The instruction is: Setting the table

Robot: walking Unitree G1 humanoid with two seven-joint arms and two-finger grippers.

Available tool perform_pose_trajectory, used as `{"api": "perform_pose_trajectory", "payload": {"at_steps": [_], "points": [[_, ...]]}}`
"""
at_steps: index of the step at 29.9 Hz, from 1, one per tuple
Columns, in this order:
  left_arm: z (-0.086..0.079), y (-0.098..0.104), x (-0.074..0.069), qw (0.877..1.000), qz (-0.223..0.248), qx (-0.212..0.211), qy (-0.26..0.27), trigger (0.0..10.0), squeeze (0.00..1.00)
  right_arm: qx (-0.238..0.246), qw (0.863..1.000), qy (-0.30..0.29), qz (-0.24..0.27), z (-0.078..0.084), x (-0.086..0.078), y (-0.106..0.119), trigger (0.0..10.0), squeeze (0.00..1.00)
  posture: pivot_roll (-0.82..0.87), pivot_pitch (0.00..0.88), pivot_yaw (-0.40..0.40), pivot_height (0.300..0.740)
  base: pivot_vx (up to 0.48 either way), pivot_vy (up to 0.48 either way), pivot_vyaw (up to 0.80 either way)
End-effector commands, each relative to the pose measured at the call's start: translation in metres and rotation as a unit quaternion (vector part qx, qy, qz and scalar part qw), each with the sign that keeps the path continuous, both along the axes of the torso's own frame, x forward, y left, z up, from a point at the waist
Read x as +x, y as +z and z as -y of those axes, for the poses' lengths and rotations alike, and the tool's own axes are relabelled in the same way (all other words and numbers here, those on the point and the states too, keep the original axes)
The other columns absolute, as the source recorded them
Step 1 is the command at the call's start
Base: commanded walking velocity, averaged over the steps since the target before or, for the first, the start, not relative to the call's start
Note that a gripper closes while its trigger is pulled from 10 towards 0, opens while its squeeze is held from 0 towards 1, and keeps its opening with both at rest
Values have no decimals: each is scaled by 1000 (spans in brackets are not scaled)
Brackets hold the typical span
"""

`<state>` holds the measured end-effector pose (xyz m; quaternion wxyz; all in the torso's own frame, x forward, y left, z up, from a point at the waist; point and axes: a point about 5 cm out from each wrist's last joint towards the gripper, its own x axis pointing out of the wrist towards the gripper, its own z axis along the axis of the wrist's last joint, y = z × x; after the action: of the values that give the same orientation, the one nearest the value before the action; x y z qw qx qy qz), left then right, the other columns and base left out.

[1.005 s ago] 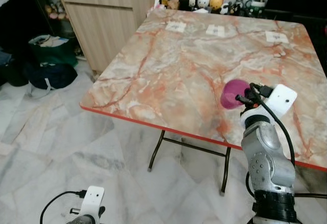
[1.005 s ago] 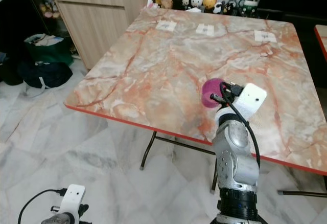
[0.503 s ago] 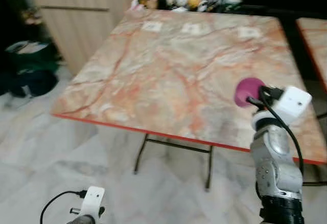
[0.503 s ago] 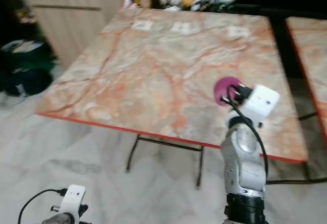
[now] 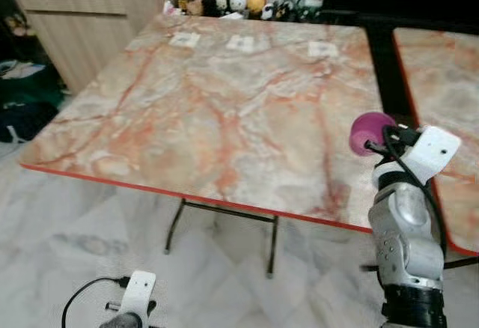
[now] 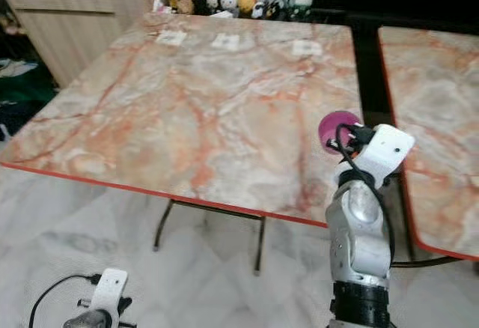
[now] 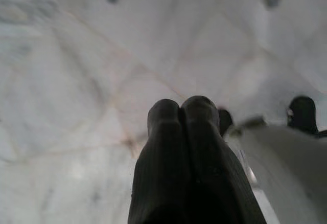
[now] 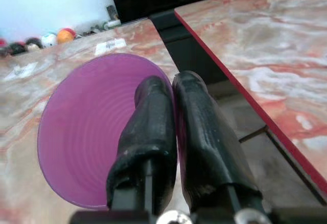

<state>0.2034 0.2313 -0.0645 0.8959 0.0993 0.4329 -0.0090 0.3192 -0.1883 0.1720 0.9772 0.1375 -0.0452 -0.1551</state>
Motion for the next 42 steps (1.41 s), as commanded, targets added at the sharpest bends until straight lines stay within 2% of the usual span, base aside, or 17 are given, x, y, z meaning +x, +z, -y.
{"api": "perform_pose_trajectory", "payload": {"at_steps": [1,26,39,42], "points": [[-2,0,0,1000,-3,3,-1,10000,0,-1,1000,-16,5,8,0,3,10000,0,112,79,6,740,0,-461,-800],[-3,1,0,1000,-3,3,-1,10000,0,-1,1000,-28,4,11,2,4,10000,0,107,82,11,740,0,-445,-32],[-2,0,-1,1000,-2,-9,9,10000,0,2,999,-35,-1,14,2,2,10000,0,104,84,9,740,0,0,0],[-2,0,-1,1000,-2,-9,9,10000,0,10,999,-33,-6,13,3,1,10000,0,105,84,9,740,0,0,-800]]}}
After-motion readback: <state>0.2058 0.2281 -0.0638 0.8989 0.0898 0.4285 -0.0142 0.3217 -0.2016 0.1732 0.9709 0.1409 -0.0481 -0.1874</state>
